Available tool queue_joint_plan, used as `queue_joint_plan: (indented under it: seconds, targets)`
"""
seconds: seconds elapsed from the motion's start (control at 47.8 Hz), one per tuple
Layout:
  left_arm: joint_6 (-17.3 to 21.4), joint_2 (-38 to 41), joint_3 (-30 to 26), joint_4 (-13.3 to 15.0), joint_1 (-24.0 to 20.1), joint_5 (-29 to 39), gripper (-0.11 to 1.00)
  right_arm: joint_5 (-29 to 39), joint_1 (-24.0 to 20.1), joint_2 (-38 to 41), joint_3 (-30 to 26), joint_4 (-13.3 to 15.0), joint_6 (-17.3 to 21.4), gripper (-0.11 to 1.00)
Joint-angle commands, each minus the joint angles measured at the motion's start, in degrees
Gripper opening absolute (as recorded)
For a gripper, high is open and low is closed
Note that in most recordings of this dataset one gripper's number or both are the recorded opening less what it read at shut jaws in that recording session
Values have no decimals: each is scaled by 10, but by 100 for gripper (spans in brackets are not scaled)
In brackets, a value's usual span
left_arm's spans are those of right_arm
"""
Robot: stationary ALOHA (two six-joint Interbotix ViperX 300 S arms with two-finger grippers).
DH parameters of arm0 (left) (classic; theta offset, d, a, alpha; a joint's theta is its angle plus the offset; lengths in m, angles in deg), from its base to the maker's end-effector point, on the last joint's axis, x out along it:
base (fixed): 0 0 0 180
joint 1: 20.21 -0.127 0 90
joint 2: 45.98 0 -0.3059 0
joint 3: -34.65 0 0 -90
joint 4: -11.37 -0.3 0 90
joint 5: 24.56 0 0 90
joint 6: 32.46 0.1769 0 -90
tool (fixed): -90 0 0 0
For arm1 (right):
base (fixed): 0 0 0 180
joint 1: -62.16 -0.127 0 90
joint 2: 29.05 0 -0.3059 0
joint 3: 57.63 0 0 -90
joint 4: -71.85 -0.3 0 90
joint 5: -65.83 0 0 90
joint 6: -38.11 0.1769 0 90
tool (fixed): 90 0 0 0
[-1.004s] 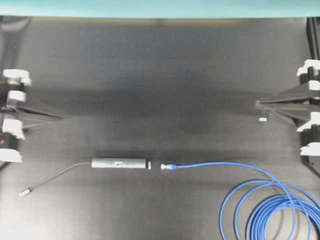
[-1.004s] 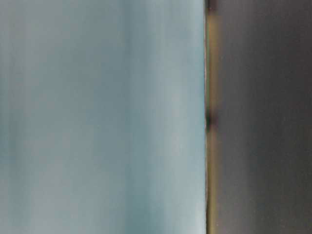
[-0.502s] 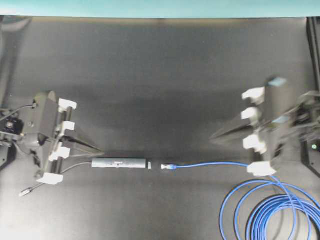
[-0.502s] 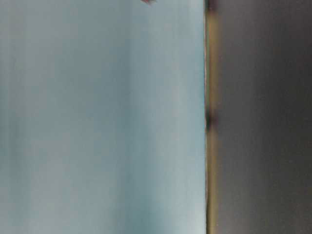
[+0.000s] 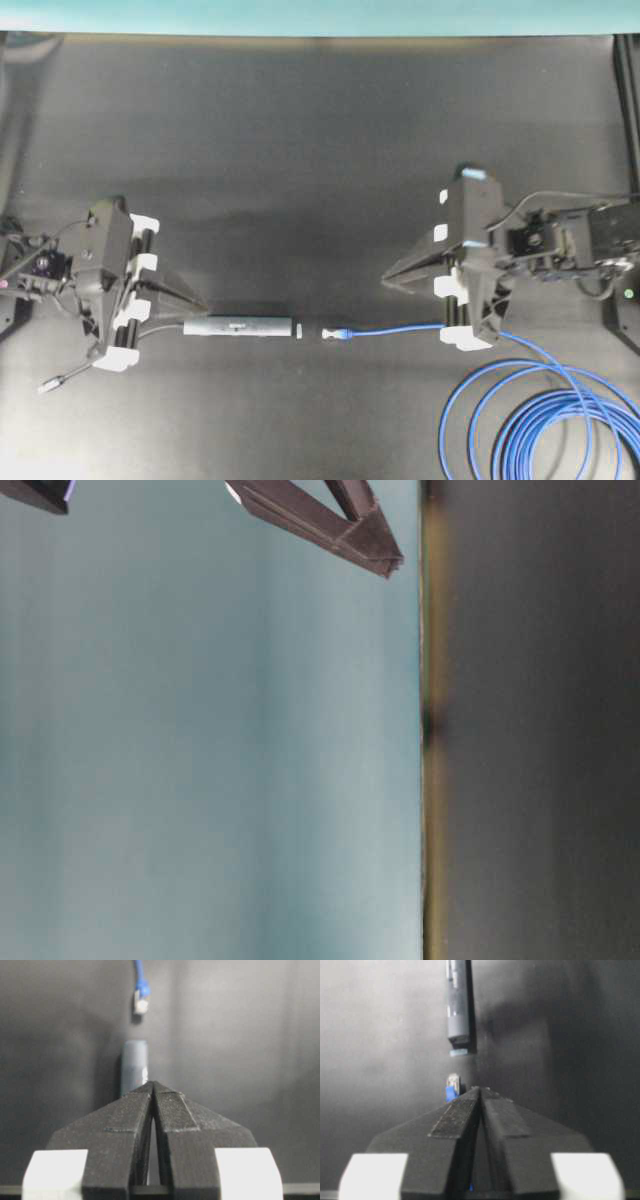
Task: Insert the LAN cable into the hub.
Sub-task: 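Close the left gripper around the grey Anker hub body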
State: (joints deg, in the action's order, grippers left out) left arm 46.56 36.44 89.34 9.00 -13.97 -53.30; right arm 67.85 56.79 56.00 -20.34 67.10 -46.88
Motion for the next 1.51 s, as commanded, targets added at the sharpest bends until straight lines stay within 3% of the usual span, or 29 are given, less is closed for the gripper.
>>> queue_joint_plan:
  seconds: [0.0,0.063,0.209,0.272,0.376,0.627,0.878,1.108,1.234,1.359,1.485]
  targets:
    - [-1,20,5,-2,4,-41,8,-16,-5,0,-7,-2,4,12]
    - [-4,42,11,-2,4,-72,22,-31,-7,-2,-7,-2,5,21]
    - [-5,110,32,-1,3,-181,68,-65,-12,-4,-6,-3,7,47]
    - [-7,145,40,-1,3,-240,80,-71,-12,-4,-5,-5,7,59]
    - [-13,210,39,-2,7,-319,73,-74,-13,-4,-4,-7,16,72]
    - [-15,323,13,-1,7,-395,73,-74,-19,-5,-3,-7,53,71]
    - [-14,372,-13,-2,-6,-391,73,-71,-23,-6,-3,-7,55,71]
    - [-13,373,-11,-1,-5,-344,70,-71,-25,-5,-3,-7,55,71]
    - [-4,373,-13,-1,5,-323,57,-71,-28,-6,-3,-7,55,71]
    - [9,372,-20,-1,17,-324,27,-73,-33,-5,2,-7,55,71]
    - [12,368,-31,-1,18,-320,28,-75,-33,-2,8,-7,55,71]
